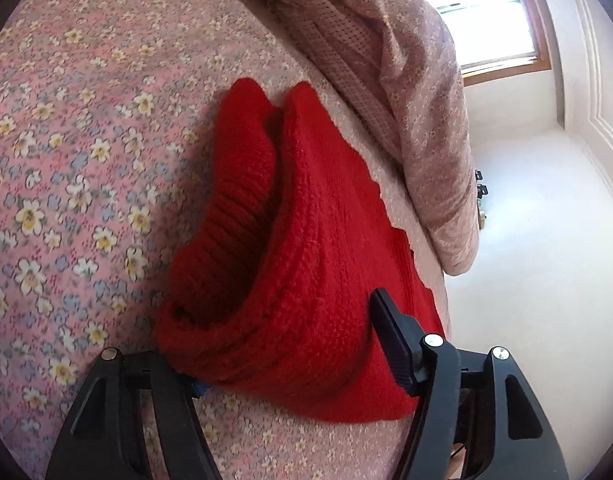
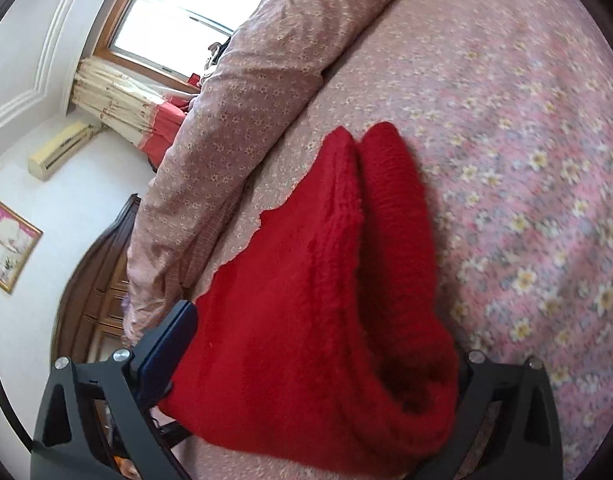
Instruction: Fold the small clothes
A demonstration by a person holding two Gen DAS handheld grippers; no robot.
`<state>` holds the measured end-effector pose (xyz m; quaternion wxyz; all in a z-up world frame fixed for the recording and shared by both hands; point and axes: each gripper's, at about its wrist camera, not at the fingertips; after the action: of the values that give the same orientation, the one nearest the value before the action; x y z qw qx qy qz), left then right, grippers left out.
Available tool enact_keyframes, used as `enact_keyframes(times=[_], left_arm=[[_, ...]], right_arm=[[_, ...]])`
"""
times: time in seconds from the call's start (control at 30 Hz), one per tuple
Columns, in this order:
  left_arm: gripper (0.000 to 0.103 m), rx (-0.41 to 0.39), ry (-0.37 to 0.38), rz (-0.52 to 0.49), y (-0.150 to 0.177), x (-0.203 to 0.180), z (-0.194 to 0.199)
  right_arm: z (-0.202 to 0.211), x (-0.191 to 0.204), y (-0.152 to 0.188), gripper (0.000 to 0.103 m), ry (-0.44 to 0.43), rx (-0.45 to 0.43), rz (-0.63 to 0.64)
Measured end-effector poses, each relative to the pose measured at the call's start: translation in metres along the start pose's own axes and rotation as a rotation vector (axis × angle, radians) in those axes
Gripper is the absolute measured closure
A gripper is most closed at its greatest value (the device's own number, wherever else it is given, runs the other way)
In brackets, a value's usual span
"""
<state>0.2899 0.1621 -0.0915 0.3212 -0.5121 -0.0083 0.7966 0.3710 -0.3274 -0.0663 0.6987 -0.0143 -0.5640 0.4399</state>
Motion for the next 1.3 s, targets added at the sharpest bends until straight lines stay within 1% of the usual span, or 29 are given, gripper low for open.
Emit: enact_keyframes(times=[0.03, 0.07, 0.1, 0.13, 0.17, 0.23, 0.4, 0.5, 0.6, 0.67, 0.73, 0.9, 0.93, 1.0, 1.13, 1.27, 1.3], left_arm=[[0.054, -0.01, -0.017, -0.007, 0.0, 0.0, 0.0], [0.062, -0.015, -0.027, -0.007, 0.0, 0.001, 0.0], [0.069, -0.019, -0.022, 0.006, 0.0, 0.004, 0.001], [0.071, -0.023, -0.011, 0.028, 0.002, 0.007, 0.003], [0.075, -0.029, -0.008, 0.048, 0.004, 0.008, 0.005], [0.078, -0.048, -0.018, 0.058, 0.006, 0.008, 0.01], [0.085, -0.086, -0.073, -0.012, 0.016, -0.002, 0.029], [0.087, -0.092, -0.082, 0.008, 0.025, 0.0, 0.055], [0.087, -0.075, -0.099, 0.022, 0.041, 0.001, 0.079], [0.087, -0.057, -0.103, 0.009, 0.053, 0.004, 0.093], [0.087, -0.036, -0.096, -0.016, 0.073, 0.007, 0.118], [0.085, 0.008, -0.092, -0.042, 0.112, 0.019, 0.16], [0.084, 0.017, -0.098, -0.061, 0.116, 0.022, 0.163], [0.077, 0.013, -0.116, -0.135, 0.118, 0.019, 0.163], [0.076, -0.01, -0.139, -0.235, 0.119, 0.004, 0.171], [0.076, -0.066, -0.203, -0.303, 0.129, -0.01, 0.197], [0.076, -0.091, -0.223, -0.347, 0.134, -0.016, 0.206]], right_arm=[[0.001, -0.001, 0.0, 0.014, 0.009, 0.004, 0.016], [0.0, -0.004, 0.0, 0.052, 0.026, 0.014, 0.022], [-0.003, -0.013, 0.001, 0.072, 0.035, 0.043, -0.019], [-0.004, -0.022, 0.001, 0.073, 0.025, 0.056, -0.077], [-0.003, -0.03, 0.001, 0.077, 0.004, 0.044, -0.13], [-0.001, -0.028, 0.0, 0.078, -0.002, 0.042, -0.128], [0.005, -0.019, -0.004, 0.081, -0.008, 0.041, -0.098], [0.022, -0.019, -0.001, 0.081, -0.003, 0.049, -0.095], [0.042, -0.02, 0.008, 0.082, 0.008, 0.07, -0.108], [0.058, -0.021, 0.013, 0.082, 0.013, 0.077, -0.108], [0.08, -0.024, 0.021, 0.082, 0.018, 0.084, -0.113], [0.138, -0.039, 0.056, 0.081, 0.015, 0.089, -0.137], [0.148, -0.041, 0.062, 0.081, 0.015, 0.09, -0.13], [0.157, -0.046, 0.07, 0.08, 0.018, 0.095, -0.117], [0.158, -0.053, 0.075, 0.078, 0.018, 0.091, -0.128], [0.159, -0.053, 0.075, 0.076, 0.024, 0.085, -0.127], [0.159, -0.052, 0.075, 0.076, 0.025, 0.084, -0.123]])
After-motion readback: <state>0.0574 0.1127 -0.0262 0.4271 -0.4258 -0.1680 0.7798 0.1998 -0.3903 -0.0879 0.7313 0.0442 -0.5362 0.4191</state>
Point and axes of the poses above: each gripper's, at about its wrist camera, not at the fingertips, and z roughly against the way its jaws point, x to its left, y to its underside, and after that the axes turned 15 degrees about -x, right-handed
